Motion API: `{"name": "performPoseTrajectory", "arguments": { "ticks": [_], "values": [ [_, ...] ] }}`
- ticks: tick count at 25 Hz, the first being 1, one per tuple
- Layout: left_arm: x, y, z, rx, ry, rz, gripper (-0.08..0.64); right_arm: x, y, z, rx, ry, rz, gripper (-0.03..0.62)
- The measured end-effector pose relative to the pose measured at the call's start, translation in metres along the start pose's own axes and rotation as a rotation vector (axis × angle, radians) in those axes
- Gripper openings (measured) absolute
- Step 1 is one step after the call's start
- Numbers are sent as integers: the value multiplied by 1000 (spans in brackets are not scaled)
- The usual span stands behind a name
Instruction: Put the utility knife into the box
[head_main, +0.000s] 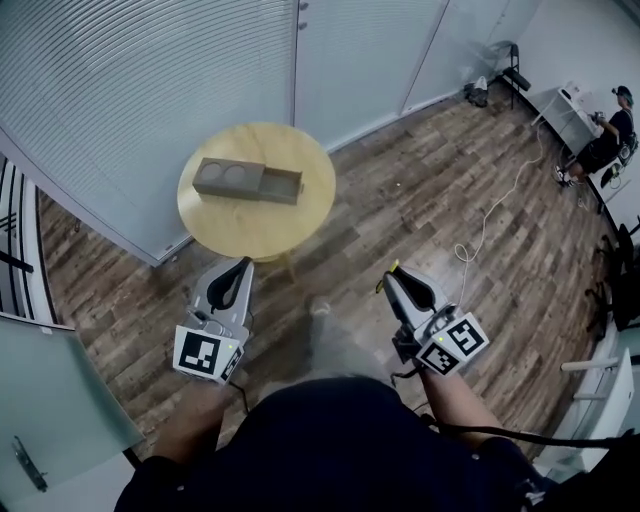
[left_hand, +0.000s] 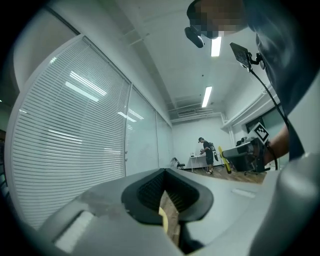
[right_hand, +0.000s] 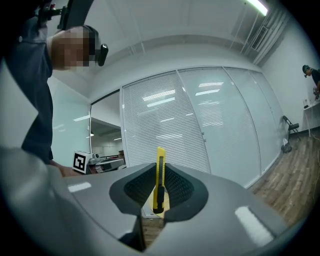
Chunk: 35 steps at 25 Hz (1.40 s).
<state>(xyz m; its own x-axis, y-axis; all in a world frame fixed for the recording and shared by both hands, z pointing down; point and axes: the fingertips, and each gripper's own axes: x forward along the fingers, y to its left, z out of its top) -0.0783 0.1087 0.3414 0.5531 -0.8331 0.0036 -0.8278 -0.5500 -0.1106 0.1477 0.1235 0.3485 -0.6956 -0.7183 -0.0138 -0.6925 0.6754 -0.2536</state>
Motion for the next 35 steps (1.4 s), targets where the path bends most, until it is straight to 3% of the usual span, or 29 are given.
{"name": "performPoseTrajectory", "arguments": {
  "ticks": [9,18,26,35],
  "values": [
    [38,89,-21,-17,52,151,3,139,-45,5,12,35,161,60],
    [122,175,-20,-9,73,296,3,257,-121,17,54,65,291,60],
    [185,197,-30,-10,79,357,3,305,-185,-3,109,138,333,60],
    [200,210,-35,-14,111,373,3,321,-194,-1,122,133,360,60]
  ]
}}
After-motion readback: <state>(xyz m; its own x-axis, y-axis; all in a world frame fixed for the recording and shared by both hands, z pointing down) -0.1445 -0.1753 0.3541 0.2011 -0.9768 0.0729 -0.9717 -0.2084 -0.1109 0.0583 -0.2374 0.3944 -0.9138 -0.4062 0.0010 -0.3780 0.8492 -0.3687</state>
